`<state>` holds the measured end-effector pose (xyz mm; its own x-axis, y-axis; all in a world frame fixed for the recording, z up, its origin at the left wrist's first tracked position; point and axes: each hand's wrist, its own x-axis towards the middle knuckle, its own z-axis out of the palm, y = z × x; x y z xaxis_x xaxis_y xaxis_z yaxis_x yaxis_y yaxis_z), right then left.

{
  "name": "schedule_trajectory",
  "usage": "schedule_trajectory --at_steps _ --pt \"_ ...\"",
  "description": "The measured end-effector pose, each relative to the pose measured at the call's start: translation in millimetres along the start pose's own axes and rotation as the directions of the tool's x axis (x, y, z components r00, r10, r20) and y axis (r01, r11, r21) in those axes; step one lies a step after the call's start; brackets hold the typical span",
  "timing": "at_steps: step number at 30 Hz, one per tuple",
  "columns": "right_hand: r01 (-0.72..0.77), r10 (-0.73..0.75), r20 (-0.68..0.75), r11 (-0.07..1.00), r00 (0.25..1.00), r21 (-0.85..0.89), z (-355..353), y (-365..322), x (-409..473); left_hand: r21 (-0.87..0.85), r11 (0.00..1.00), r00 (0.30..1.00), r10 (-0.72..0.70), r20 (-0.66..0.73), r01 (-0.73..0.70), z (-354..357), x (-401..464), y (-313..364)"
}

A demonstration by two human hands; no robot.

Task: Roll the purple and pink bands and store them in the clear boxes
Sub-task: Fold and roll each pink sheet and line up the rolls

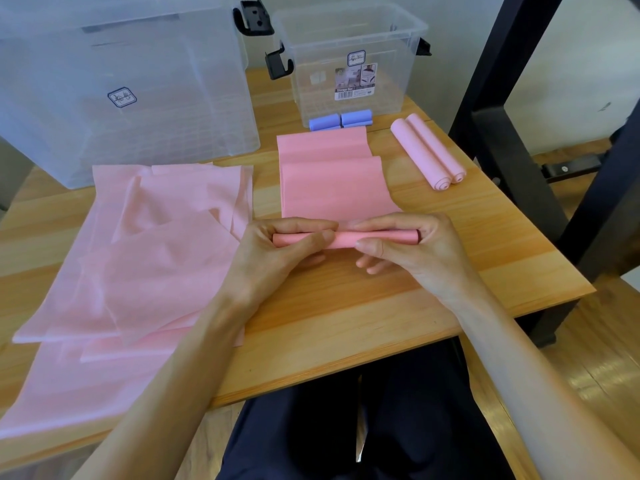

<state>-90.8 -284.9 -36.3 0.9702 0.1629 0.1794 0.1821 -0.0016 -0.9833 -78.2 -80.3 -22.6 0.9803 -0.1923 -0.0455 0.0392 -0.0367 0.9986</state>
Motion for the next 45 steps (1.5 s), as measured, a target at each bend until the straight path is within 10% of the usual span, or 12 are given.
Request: schedule_trajectory --at_steps 45 --pt "0.0 -0.001 -0.016 0.998 1.0 -0.057 0.2 0.1 -0.6 0.056 0.997 0.999 0.049 0.0 -0.048 2.2 -1.1 1.4"
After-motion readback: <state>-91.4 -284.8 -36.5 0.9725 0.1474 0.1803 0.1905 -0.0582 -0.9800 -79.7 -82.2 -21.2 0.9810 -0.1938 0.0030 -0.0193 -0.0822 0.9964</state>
